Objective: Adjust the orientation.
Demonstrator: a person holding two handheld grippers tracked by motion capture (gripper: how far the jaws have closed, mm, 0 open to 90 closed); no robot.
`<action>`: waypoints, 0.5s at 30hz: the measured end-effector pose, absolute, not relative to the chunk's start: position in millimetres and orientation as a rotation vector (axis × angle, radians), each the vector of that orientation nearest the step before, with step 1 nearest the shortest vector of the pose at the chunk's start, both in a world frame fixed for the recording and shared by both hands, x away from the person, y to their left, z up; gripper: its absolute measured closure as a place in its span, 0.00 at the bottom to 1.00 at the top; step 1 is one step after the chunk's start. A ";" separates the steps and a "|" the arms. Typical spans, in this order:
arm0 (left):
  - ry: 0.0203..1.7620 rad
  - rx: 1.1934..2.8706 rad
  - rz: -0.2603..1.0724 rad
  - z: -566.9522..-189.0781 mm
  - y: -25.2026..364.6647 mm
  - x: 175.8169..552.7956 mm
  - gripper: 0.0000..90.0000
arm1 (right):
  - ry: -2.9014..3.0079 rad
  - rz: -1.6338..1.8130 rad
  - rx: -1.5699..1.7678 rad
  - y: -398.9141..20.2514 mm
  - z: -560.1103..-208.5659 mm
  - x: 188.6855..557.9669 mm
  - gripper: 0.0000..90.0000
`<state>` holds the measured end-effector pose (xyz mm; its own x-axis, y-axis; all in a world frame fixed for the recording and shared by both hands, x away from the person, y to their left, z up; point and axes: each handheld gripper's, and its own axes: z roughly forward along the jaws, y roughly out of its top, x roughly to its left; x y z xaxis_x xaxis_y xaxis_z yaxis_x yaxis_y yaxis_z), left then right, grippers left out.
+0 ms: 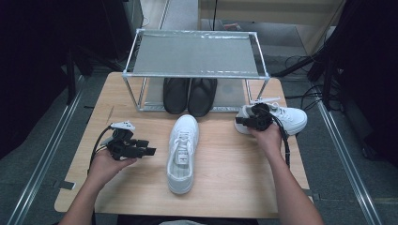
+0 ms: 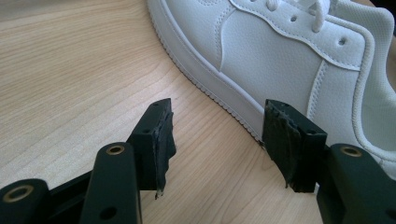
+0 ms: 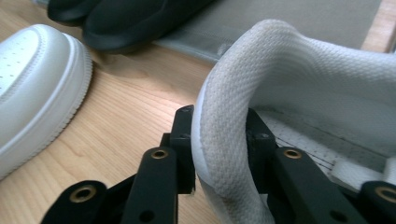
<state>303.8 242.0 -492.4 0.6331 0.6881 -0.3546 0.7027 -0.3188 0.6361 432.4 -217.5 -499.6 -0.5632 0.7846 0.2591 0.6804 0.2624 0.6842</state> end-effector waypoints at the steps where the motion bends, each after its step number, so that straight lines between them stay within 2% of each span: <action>1: 1.084 2.055 -0.024 -492.3 241.8 303.8 0.49 | 2.394 1.189 1.401 -217.9 -499.1 432.5 0.84; 5: 1.079 2.057 -0.029 -492.3 242.4 304.5 0.49 | 2.422 1.133 1.386 -215.5 -494.8 432.1 0.87; 15: 1.091 2.045 -0.025 -491.1 248.3 309.0 0.49 | 2.381 1.109 1.318 -217.0 -472.4 422.8 0.88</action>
<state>309.0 248.3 -491.1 0.6277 0.6894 -0.3616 0.7055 -0.3075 0.6385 422.8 -217.0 -472.4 -0.5812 0.7955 0.1713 0.6432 0.3200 0.6956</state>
